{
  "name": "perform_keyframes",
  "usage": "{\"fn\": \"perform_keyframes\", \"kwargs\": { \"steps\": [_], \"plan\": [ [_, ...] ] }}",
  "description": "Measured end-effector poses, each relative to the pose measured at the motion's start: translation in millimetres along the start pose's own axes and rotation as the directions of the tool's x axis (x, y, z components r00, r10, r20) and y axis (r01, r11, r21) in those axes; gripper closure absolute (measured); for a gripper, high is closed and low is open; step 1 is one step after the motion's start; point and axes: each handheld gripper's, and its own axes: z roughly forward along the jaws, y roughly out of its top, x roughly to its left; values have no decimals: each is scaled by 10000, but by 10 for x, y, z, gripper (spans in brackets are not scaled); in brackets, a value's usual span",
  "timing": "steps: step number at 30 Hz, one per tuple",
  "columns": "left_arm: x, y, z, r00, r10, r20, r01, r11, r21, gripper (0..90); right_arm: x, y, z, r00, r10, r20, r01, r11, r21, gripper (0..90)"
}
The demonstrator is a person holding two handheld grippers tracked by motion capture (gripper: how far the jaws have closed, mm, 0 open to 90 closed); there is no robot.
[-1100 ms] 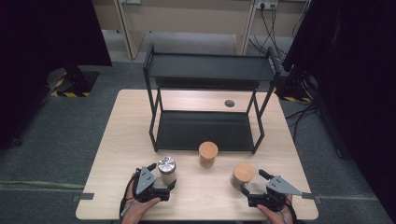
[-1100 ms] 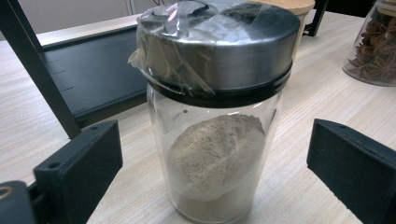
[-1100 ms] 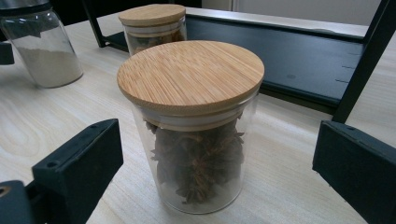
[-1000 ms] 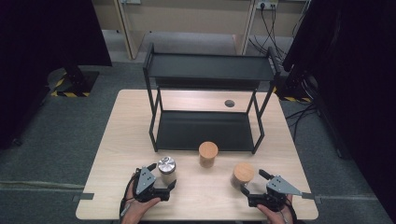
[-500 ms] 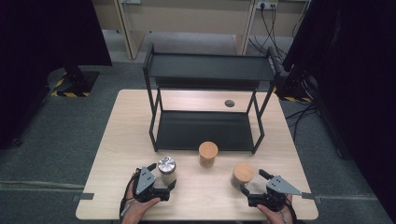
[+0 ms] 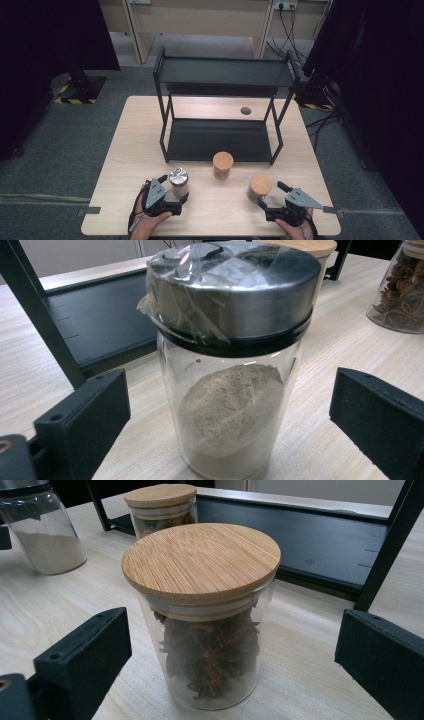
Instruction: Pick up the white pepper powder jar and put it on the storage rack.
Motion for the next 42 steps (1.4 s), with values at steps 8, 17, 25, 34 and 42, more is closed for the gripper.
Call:
{"fn": "perform_keyframes", "kwargs": {
  "steps": [8, 17, 25, 34, 42],
  "plan": [
    [-7, -5, 9, 10000, 1, -39, -1, 10000, -58, 27, 2, -1, 0, 10000, 32, 24, -32, 10000, -6, 19],
    [-8, -2, 41, 10000, 88, 35, -87, 9999, -148, 37, 2, -4, 1, 10000, 41, 25, -41, 10000, -28, 19],
    [-20, -2, 73, 9999, 85, -73, -87, 9996, -276, 62, 3, -6, 1, 10000, 63, 36, -63, 10000, -40, 19],
    [-1, 2, 102, 9999, -43, -92, 40, 9994, -330, 95, 4, -6, 1, 10000, 76, 48, -76, 10000, -42, 19],
    [-8, 1, 133, 9998, -96, -186, 89, 9993, -370, 153, 4, -8, 0, 9999, 114, 61, -114, 9999, -51, 19]
  ]
}}
